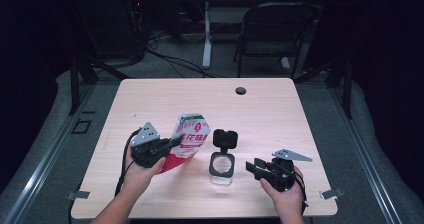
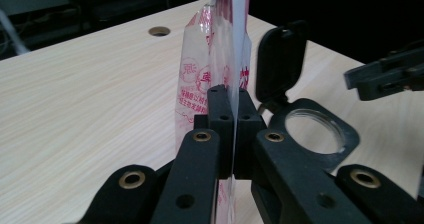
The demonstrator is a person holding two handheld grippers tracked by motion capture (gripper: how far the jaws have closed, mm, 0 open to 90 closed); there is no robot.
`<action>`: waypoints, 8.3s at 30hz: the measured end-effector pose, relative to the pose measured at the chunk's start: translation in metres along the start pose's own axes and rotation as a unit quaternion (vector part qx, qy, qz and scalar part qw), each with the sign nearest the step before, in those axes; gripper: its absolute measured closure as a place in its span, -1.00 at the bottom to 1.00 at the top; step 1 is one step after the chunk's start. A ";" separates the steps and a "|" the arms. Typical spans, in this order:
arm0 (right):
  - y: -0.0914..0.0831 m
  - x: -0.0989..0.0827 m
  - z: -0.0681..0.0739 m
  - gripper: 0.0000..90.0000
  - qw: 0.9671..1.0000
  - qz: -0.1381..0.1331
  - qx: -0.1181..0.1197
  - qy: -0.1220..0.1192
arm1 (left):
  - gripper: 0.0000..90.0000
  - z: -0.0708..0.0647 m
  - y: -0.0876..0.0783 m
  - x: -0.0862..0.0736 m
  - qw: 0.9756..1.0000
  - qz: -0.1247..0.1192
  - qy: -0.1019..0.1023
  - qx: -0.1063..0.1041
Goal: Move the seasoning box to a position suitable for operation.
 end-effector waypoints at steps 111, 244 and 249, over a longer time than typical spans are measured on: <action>0.092 0.001 0.146 1.00 0.956 0.144 0.160 -0.199 | 0.66 0.005 -0.017 -0.094 0.994 0.037 -0.079 -0.058; 0.055 0.067 0.121 0.99 0.960 0.046 0.167 -0.219 | 0.42 0.020 0.038 -0.077 0.973 0.128 0.162 0.101; 0.052 0.068 0.116 0.99 0.962 0.038 0.165 -0.214 | 0.42 0.019 0.040 -0.071 0.969 0.130 0.174 0.120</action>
Point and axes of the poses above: each handheld gripper's, and its own axes: y roughly forward along the jaws, x roughly out of its top, z roughly to its left, the point moved 9 cm from there along y, roughly forward along the jaws, and after that the axes turned 1 degree about z, right-handed, at the moved point
